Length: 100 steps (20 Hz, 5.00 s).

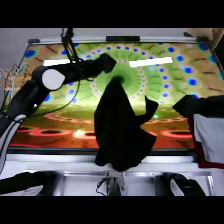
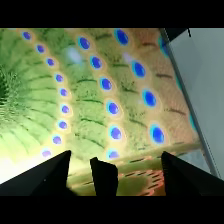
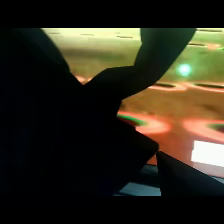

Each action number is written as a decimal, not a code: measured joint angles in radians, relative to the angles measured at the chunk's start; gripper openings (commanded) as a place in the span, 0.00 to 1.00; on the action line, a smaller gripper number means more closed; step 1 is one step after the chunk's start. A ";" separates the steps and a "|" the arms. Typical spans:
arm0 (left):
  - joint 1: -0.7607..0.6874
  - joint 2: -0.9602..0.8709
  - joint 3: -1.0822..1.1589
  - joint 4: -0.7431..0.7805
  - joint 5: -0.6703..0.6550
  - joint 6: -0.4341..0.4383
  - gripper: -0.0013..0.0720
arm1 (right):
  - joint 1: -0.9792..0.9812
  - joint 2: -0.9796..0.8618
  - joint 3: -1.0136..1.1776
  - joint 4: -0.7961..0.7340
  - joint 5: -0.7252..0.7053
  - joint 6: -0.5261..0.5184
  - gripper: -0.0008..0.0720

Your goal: Fold the shirts.

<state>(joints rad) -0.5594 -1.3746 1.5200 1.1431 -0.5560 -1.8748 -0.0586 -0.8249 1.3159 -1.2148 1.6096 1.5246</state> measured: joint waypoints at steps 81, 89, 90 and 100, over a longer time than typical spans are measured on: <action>0.315 0.414 -0.402 -0.034 -0.387 0.260 0.11 | 0.369 -0.378 -0.084 -0.145 -0.348 0.090 0.90; 0.364 0.346 -0.419 -0.077 -0.309 0.336 0.11 | 0.290 -0.464 -0.079 -0.247 -0.208 0.003 0.90; 0.370 0.344 -0.416 -0.078 -0.314 0.341 0.11 | 0.271 -0.462 -0.090 -0.238 -0.206 -0.012 0.90; 0.380 0.340 -0.408 -0.062 -0.443 0.356 0.11 | 0.436 -0.456 -0.206 -0.066 -0.397 -0.207 0.91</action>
<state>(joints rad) -0.1799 -1.0351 1.1122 1.0809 -0.9989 -1.5188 0.3771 -1.2808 1.1095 -1.2808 1.2125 1.3178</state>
